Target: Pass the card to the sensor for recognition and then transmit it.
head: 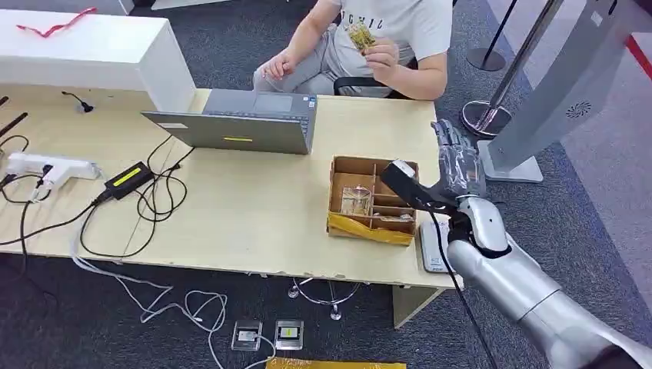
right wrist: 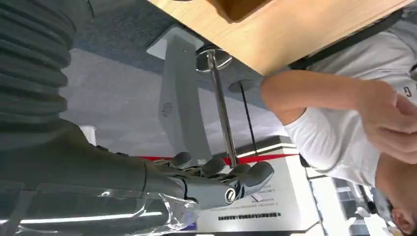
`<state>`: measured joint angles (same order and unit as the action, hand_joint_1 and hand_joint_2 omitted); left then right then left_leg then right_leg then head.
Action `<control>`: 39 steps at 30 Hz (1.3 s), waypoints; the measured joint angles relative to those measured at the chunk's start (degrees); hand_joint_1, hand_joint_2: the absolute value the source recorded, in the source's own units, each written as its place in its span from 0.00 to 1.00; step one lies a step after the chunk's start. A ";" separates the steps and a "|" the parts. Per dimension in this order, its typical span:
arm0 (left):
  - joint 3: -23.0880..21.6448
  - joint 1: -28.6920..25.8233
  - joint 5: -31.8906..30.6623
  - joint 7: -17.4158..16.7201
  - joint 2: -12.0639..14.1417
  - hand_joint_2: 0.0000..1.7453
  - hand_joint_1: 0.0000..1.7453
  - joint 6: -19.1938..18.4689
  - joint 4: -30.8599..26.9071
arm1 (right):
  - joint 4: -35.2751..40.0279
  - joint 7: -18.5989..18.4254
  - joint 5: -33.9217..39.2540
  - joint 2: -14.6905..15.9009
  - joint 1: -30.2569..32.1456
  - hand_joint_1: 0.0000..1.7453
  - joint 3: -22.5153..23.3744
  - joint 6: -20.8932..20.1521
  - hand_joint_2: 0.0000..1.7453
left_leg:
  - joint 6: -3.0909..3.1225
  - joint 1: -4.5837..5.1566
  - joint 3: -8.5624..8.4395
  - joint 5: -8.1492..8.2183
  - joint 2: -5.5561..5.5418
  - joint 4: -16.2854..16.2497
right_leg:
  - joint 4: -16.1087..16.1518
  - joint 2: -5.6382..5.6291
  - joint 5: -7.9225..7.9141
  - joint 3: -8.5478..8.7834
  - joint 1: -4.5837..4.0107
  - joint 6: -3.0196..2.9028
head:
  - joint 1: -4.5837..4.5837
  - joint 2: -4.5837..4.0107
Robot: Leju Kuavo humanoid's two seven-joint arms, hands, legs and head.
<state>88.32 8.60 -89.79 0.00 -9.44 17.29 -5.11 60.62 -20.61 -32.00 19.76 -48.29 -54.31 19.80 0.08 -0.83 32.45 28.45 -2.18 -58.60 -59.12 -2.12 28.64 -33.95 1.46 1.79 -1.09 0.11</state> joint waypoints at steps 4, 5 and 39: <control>0.00 -0.06 0.00 0.00 0.04 0.00 0.00 -0.24 0.00 | 5.34 -2.16 -1.48 3.01 0.66 0.00 0.07 -4.05 1.00 | 0.01 0.01 0.00 0.01 0.05 0.00 | 0.02 -0.04 0.00 0.00 0.01 0.00 | -0.02 0.00; 0.00 -0.06 0.00 0.00 0.07 0.00 0.00 -0.39 0.00 | 6.52 -2.77 -2.01 3.80 0.67 0.00 0.07 -5.39 1.00 | 0.01 0.02 0.00 0.01 0.07 0.00 | 0.02 -0.05 0.00 0.00 0.01 0.00 | 0.00 0.00; 0.02 0.08 3.43 -0.07 -0.46 0.00 0.00 1.81 -0.02 | 19.32 0.38 12.31 8.15 8.63 0.00 -6.60 -3.47 1.00 | 0.00 -0.02 0.05 0.07 0.00 0.01 | 0.03 0.00 0.02 0.02 -0.01 0.00 | -0.02 0.00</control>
<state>88.35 8.68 -86.36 -0.07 -9.90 19.10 -5.14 79.94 -20.24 -19.69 27.92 -39.67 -60.92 16.33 0.08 -0.85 32.50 28.52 -2.18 -58.59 -59.09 -2.12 28.66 -33.93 1.44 1.78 -1.11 0.11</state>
